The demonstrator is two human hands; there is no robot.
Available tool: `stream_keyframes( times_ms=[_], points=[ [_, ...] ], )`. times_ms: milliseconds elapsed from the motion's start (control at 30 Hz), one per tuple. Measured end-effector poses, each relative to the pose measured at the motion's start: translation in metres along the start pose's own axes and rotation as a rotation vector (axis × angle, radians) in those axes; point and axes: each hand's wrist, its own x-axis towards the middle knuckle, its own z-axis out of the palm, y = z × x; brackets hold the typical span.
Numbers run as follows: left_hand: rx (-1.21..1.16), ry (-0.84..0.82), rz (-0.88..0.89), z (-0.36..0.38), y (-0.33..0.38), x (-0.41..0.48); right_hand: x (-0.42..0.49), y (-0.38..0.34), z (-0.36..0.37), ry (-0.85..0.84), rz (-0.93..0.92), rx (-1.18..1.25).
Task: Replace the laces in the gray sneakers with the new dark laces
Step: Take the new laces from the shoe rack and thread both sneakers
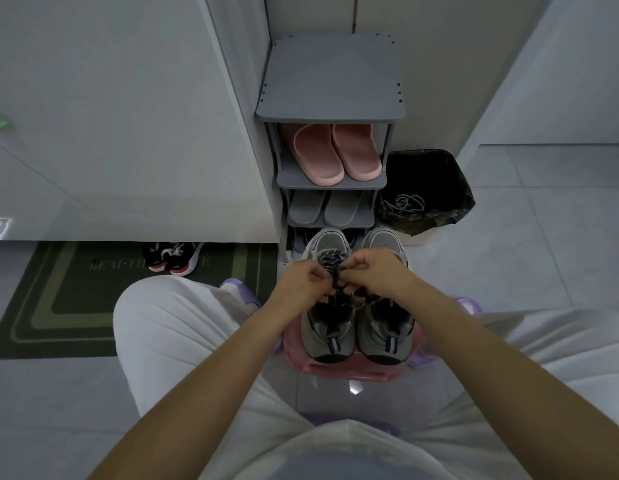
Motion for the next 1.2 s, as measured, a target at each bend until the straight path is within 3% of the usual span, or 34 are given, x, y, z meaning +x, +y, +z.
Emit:
stream_keyframes(
  times_ms=[100,200,300,500,600,733,900,1033,1200],
  points=[
    [0.044,-0.007,0.013,-0.002,-0.005,-0.001,0.004,0.004,0.01,0.023,0.014,0.037],
    [0.268,-0.036,0.083,-0.005,-0.014,-0.003,0.003,0.011,0.016,0.068,-0.092,-0.435],
    [0.398,-0.039,0.135,-0.004,-0.014,-0.008,-0.003,0.013,0.025,-0.013,-0.124,-0.832],
    [0.463,0.105,0.154,0.009,-0.015,-0.021,-0.004,0.024,0.036,-0.055,-0.117,-0.959],
    [0.5,0.158,0.25,0.013,-0.021,-0.024,-0.005,0.03,0.038,-0.066,-0.139,-0.818],
    [0.744,0.099,0.283,0.015,-0.024,-0.022,-0.008,0.03,0.024,-0.057,-0.151,-0.486],
    [0.994,0.026,0.308,0.021,-0.02,-0.024,-0.013,0.03,-0.004,0.182,-0.185,-0.395],
    [0.929,-0.034,0.199,0.018,-0.016,-0.014,-0.024,0.041,-0.041,0.373,-0.11,-0.155],
    [0.889,0.006,0.301,0.024,0.009,-0.008,-0.037,0.068,-0.076,0.394,0.005,-0.218]
  ],
)
